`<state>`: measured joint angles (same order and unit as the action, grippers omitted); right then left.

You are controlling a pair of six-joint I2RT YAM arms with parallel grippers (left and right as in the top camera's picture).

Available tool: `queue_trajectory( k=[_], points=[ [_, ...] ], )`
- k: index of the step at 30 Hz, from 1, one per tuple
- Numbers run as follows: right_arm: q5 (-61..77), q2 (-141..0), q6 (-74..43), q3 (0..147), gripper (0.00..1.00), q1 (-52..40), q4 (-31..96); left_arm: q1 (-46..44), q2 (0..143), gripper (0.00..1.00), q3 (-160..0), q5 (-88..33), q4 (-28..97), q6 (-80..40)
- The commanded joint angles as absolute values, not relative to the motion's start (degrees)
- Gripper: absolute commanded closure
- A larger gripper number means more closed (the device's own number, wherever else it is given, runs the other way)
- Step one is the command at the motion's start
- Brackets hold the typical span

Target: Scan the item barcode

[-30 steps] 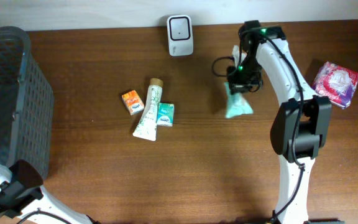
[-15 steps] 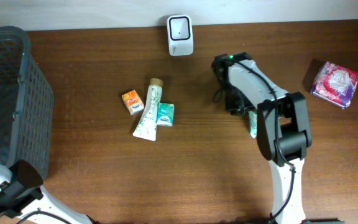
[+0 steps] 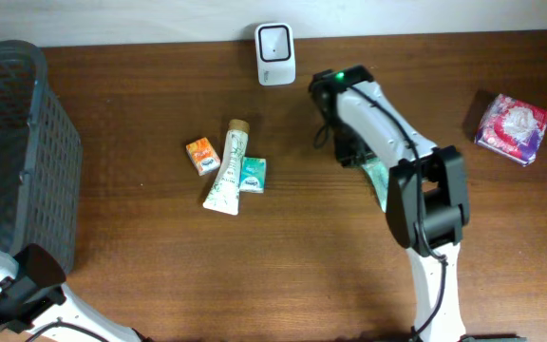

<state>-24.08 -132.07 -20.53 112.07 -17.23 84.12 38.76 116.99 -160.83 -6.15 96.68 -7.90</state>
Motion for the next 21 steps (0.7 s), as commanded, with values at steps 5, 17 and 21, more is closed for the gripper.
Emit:
queue_trajectory(
  k=[5, 17, 21],
  points=[
    [12.1, -131.6, 3.2, 112.9, 0.38, 0.9, 84.7, 38.9, 116.1, 0.01, -161.2, -6.2, 96.7, -7.2],
    [22.4, -131.6, 20.1, 109.1, 0.04, 13.1, 83.2, 38.9, 116.1, 0.01, -161.2, -6.2, 96.7, -7.2],
    [32.1, -131.6, 26.8, 101.8, 0.04, 15.9, 79.0, 38.9, 116.1, 0.01, -161.2, -6.2, 96.7, -7.2]
  ],
)
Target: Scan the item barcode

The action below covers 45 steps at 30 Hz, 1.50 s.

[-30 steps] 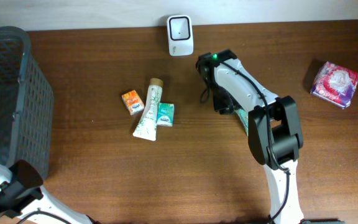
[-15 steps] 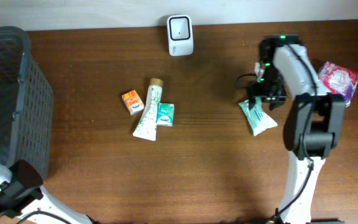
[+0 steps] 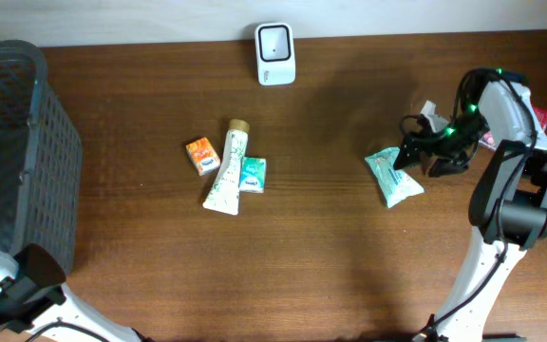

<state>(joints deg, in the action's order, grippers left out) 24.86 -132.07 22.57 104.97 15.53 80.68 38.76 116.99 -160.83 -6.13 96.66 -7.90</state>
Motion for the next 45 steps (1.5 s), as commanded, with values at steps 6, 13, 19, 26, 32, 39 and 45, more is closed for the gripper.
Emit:
queue_trajectory(
  k=[6, 13, 19, 26, 32, 39, 45],
  points=[
    [39.3, -131.6, 26.8, 91.2, 0.5, 15.7, 68.1, 38.9, 116.1, 0.01, -161.2, -6.2, 96.7, -7.2],
    [44.8, -131.4, 26.5, 96.1, 0.96, 15.7, 73.3, 38.9, 116.1, 0.01, -161.2, -6.2, 96.7, -7.2],
    [-3.4, -127.9, -10.7, 108.7, 0.96, 8.7, 76.8, 38.9, 116.1, 0.01, -161.2, -6.2, 96.7, -7.2],
    [-34.2, -128.0, -28.0, 106.9, 0.96, -10.0, 79.6, 38.9, 116.1, 0.01, -161.2, -6.2, 96.7, -7.2],
    [-31.7, -129.7, -28.2, 101.1, 0.91, -15.8, 75.2, 38.9, 116.1, 0.01, -161.2, -6.2, 96.7, -7.2],
    [-26.0, -130.7, -29.0, 101.1, 0.44, -23.2, 73.0, 38.9, 116.1, 0.01, -161.2, -6.2, 96.7, -7.2],
    [-23.1, -130.6, -26.8, 106.7, 0.34, -26.5, 77.9, 38.9, 116.1, 0.01, -161.2, -6.2, 96.7, -7.2]
  ],
)
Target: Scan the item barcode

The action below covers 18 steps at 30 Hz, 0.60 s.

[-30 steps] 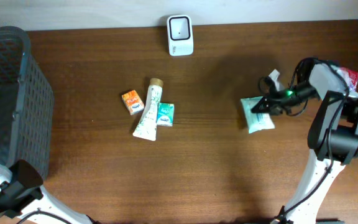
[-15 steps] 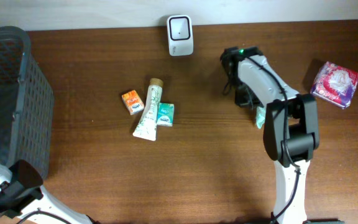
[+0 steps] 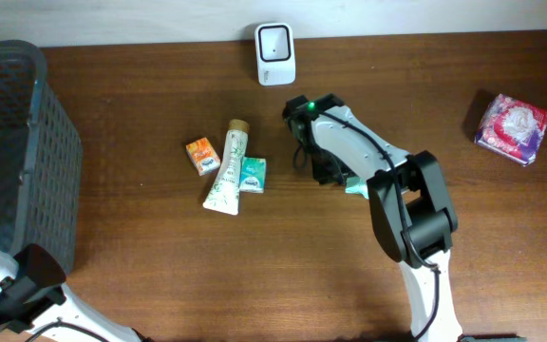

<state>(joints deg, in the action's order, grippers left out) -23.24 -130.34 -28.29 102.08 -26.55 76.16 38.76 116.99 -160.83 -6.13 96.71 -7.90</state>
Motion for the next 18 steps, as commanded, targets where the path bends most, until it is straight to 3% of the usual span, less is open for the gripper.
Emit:
queue_trajectory(
  k=[1, 3, 4, 7, 8, 18],
  points=[
    [-23.1, -130.6, -24.0, 109.8, 0.22, -25.1, 78.9, 38.9, 116.1, 0.01, -161.2, -6.2, 96.7, -7.2],
    [-22.8, -130.6, -23.8, 112.8, 0.13, -21.3, 79.4, 38.9, 116.1, 0.01, -161.2, -6.2, 96.7, -7.2],
    [-21.3, -130.6, -23.2, 112.9, 0.24, -19.1, 79.4, 38.9, 116.1, 0.01, -161.2, -6.2, 96.7, -7.2],
    [-0.8, -130.6, -10.8, 112.2, 0.88, -12.4, 79.6, 38.9, 116.1, 0.01, -161.2, -6.2, 96.7, -7.2],
    [4.5, -130.6, -8.0, 111.8, 0.96, -10.0, 79.8, 38.9, 116.1, 0.01, -161.2, -6.2, 96.7, -7.2],
    [1.9, -130.6, -5.4, 111.2, 0.96, -7.4, 86.9, 38.9, 116.1, 0.01, -161.2, -6.2, 96.7, -7.2]
  ],
)
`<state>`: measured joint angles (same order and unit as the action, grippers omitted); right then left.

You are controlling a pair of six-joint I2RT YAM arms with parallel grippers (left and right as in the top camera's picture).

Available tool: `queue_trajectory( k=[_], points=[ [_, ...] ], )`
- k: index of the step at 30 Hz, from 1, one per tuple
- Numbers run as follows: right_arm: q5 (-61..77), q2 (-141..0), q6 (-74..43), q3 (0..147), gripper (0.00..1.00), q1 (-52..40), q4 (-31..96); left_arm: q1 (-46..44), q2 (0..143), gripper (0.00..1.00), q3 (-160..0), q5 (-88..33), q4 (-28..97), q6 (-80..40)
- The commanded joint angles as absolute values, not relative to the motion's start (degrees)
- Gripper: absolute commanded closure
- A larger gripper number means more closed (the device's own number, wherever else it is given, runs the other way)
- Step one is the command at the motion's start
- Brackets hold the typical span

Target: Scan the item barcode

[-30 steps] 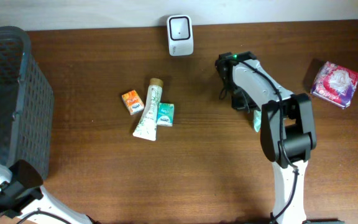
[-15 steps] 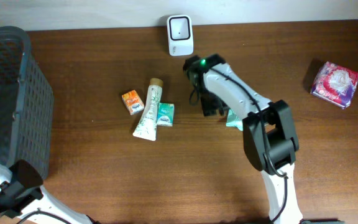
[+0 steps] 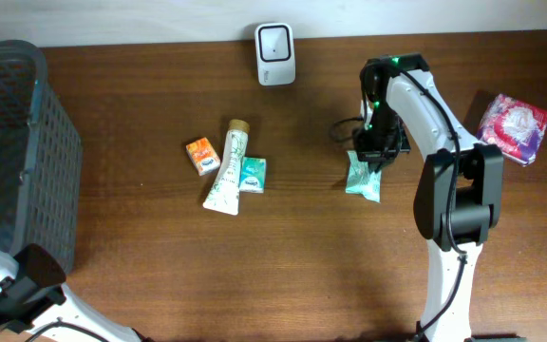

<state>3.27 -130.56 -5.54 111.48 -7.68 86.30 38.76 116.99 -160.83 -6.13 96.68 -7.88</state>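
The white barcode scanner stands at the table's far edge, its window facing up. A teal packet lies right of centre, tilted. My right arm reaches in from the near edge and bends back, so that its gripper sits over the packet's upper end. The wrist hides the fingers, so I cannot tell open from shut, nor whether the packet is gripped. Of the left arm only the base shows at the bottom left; its gripper is out of view.
A dark mesh basket fills the left side. Near the centre lie an orange pack, a white-green tube and a small teal pack. A purple-pink packet rests at the far right.
My right arm has swung from left of the teal packet to its right and far side. The gripper now sits over the packet's upper end. The packet has shifted slightly and shows more fully.
First the right arm lay across the teal packet, reaching toward the scanner side. Then it stood far right, gripper just beside the packet lying flat. Later it covered the packet from the left, with the packet further left. Now the gripper is over the packet's top end.
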Motion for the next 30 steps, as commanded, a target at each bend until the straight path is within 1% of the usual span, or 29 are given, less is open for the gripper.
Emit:
queue_trajectory(
  k=[1, 3, 5, 6, 8, 9, 11, 15, 18, 19, 21, 24, 26, 28, 29, 30],
  points=[
    [1.9, -130.6, -5.4, 111.2, 0.96, -7.4, 86.8, 38.9, 116.1, 0.01, -161.2, -6.2, 96.7, -7.2],
    [1.9, -130.6, -6.3, 111.2, 0.96, -7.4, 86.7, 38.9, 116.1, 0.01, -161.2, -6.2, 96.7, -7.2],
    [2.0, -130.6, -8.0, 109.1, 0.96, -7.6, 83.7, 38.9, 116.1, 0.01, -161.2, -6.2, 96.7, -7.2],
    [2.1, -130.6, -8.0, 106.7, 0.96, -7.8, 80.8, 38.9, 116.1, 0.01, -161.2, -6.2, 96.7, -7.2],
    [2.2, -130.7, -10.7, 97.8, 0.96, -7.9, 70.4, 38.9, 116.1, 0.01, -161.2, -6.2, 96.7, -7.2],
    [2.3, -130.7, -11.0, 96.4, 0.96, -7.9, 68.7, 38.9, 116.1, 0.01, -161.2, -6.2, 96.7, -7.2],
    [4.1, -130.4, -11.0, 98.0, 0.96, -7.9, 69.8, 38.9, 116.1, 0.01, -161.2, -6.2, 96.7, -7.2],
    [4.0, -130.3, -10.7, 109.9, 0.96, -7.9, 81.5, 38.9, 116.1, 0.01, -161.2, -6.2, 96.7, -7.2],
    [3.9, -130.6, -9.4, 108.8, 0.96, -8.2, 87.1, 38.9, 116.1, 0.01, -161.2, -6.2, 96.7, -7.2],
    [3.9, -130.6, -9.5, 108.1, 0.96, -8.6, 87.0, 38.9, 116.1, 0.01, -161.2, -6.2, 96.7, -7.2],
    [4.3, -130.6, -9.5, 104.1, 0.96, -10.4, 82.8, 38.9, 116.1, 0.01, -161.2, -6.2, 96.7, -7.2],
    [4.3, -130.6, -10.9, 98.3, 0.96, -13.4, 73.6, 38.9, 116.1, 0.01, -161.2, -6.2, 96.7, -7.2],
    [4.3, -130.6, -11.3, 98.6, 0.96, -13.9, 73.0, 38.9, 116.1, 0.01, -161.2, -6.2, 96.7, -7.2],
    [4.3, -130.5, -11.2, 103.6, 0.96, -13.8, 76.2, 38.9, 116.1, 0.01, -161.2, -6.2, 96.7, -7.2],
    [4.3, -130.5, -11.1, 106.4, 0.95, -13.8, 77.6, 38.9, 116.1, 0.01, -161.2, -6.2, 96.7, -7.2],
    [3.3, -130.5, -11.0, 112.5, 0.79, -13.7, 79.4, 38.9, 116.1, 0.01, -161.2, -6.2, 96.7, -7.2]
  ],
)
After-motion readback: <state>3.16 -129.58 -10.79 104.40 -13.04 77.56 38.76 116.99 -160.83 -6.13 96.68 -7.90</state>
